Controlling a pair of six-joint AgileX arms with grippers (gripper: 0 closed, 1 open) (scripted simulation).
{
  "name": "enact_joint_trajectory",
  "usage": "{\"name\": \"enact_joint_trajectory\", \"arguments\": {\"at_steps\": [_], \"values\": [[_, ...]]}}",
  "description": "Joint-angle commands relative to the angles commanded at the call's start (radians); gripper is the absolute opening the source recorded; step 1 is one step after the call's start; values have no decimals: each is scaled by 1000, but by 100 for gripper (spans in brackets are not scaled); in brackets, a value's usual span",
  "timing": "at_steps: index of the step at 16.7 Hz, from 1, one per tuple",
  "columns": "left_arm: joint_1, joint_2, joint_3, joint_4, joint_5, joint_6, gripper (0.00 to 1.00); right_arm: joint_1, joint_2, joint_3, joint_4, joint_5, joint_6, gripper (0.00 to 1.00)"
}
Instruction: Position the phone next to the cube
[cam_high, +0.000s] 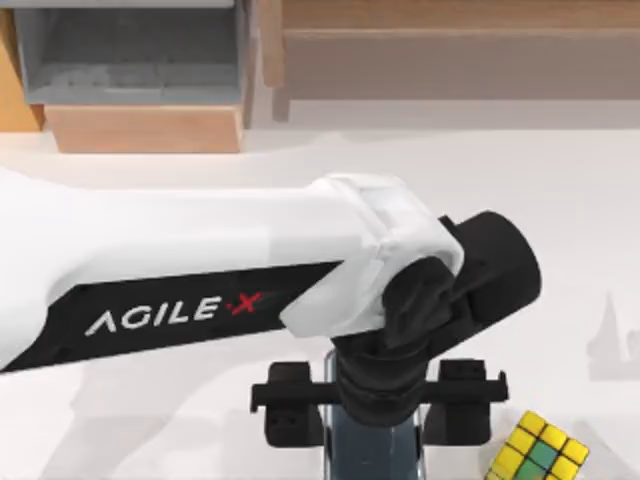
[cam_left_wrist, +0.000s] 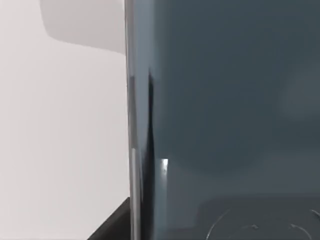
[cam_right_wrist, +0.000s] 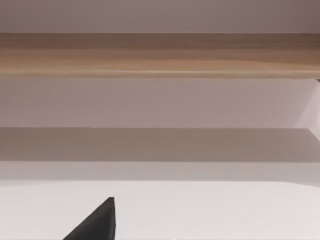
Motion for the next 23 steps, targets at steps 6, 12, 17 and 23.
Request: {"name": "enact_joint_trajectory", "arguments": {"at_steps": [6,12,17,23], "values": [[5,-47,15,26,0,6,0,0,0,0,0,0,0,100],[6,-87,37,57,2,10,0,0,0,0,0,0,0,100],[5,-105,55,82,3,11,0,0,0,0,0,0,0,100],[1,-103,60,115,5,10,0,0,0,0,0,0,0,100]]}}
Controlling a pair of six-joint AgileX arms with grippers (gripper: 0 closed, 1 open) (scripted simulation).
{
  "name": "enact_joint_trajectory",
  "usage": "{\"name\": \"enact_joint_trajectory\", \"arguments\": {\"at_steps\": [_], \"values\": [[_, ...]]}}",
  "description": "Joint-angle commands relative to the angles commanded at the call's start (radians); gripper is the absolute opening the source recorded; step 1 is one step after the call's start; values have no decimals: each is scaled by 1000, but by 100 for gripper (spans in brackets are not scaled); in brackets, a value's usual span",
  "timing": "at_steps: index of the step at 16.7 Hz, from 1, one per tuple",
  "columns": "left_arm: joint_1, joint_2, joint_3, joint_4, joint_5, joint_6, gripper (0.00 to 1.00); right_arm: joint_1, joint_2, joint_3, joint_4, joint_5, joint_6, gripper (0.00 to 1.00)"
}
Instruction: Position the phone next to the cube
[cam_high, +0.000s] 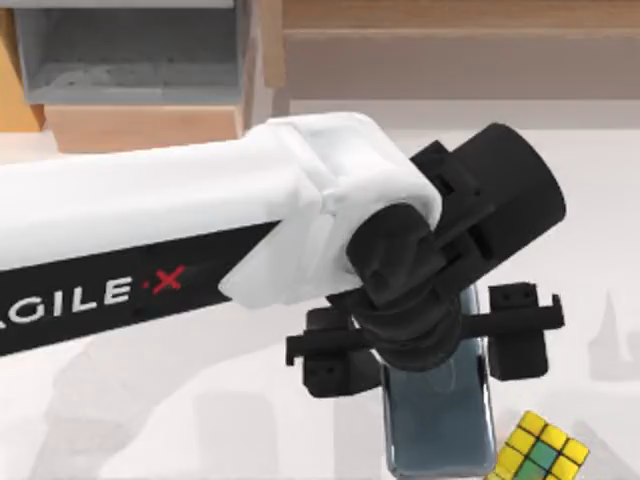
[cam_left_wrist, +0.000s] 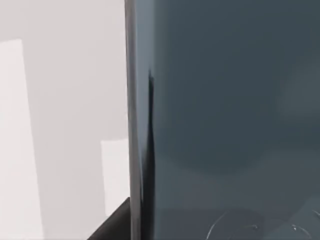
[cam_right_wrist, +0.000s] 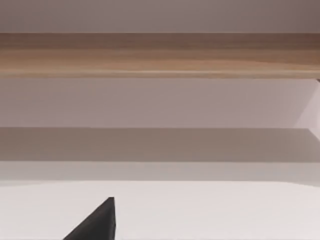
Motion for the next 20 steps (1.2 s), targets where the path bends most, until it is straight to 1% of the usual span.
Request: {"name": "enact_joint_trajectory", "arguments": {"at_steps": [8,18,20], "values": [[-5,44,-44,49,-2,-7,0,0,0,0,0,0,0,100],[-7,204,-189,75,-5,-13,0,0,0,0,0,0,0,100],[-7,210,-195,75,-5,-13,0,0,0,0,0,0,0,100]]}}
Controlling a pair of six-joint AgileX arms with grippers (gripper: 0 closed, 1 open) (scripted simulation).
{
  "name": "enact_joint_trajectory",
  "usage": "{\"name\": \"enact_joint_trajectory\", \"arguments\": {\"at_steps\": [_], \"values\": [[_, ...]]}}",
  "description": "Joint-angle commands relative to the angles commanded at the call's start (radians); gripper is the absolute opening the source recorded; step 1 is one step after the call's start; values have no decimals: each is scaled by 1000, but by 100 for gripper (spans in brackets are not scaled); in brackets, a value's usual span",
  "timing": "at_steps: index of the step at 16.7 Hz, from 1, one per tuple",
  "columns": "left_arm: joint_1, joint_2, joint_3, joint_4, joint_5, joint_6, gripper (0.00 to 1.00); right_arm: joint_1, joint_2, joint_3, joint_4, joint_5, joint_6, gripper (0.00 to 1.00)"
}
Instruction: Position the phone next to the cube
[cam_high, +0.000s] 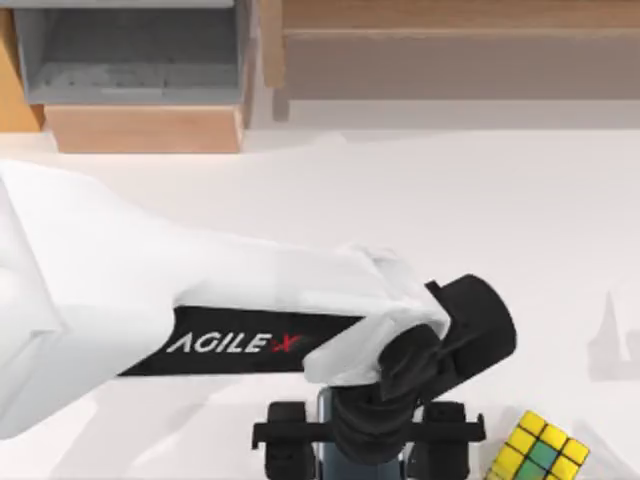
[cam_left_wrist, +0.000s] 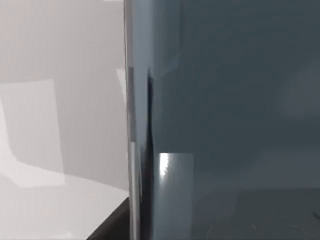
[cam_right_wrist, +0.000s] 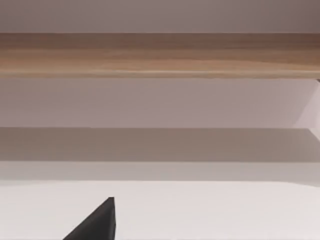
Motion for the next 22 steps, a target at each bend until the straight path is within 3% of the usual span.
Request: {"name": "enact_joint_trajectory", "arguments": {"at_steps": [4,17,22], "values": [[0,0,0,0,0,0,0,0,0,0,0,0,0,100],[0,0,0,0,0,0,98,0,0,0,0,0,0,100],[0,0,0,0,0,0,100,0,0,0,0,0,0,100]]}}
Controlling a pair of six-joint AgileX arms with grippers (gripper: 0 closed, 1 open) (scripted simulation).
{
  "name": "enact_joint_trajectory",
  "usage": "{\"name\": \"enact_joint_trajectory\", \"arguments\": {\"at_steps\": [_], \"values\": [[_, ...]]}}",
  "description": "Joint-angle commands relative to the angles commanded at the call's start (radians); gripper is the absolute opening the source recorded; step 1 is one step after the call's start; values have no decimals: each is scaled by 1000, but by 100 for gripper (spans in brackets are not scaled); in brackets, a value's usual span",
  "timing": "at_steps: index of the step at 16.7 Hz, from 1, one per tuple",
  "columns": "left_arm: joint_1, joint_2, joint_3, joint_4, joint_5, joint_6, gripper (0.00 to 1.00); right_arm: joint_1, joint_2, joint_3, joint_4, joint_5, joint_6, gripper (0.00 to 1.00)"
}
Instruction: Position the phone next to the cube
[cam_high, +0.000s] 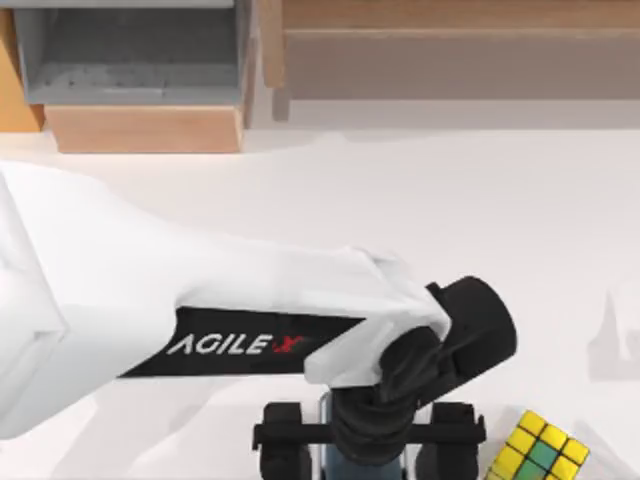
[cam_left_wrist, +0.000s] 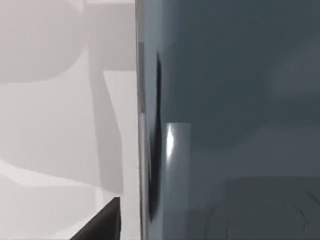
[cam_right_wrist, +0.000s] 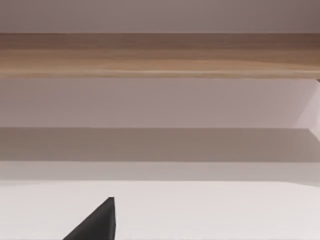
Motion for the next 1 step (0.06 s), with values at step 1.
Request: {"name": "enact_joint_trajectory", "arguments": {"at_steps": [1], "values": [[0,0,0,0,0,0,100,0,0,0,0,0,0,100]]}}
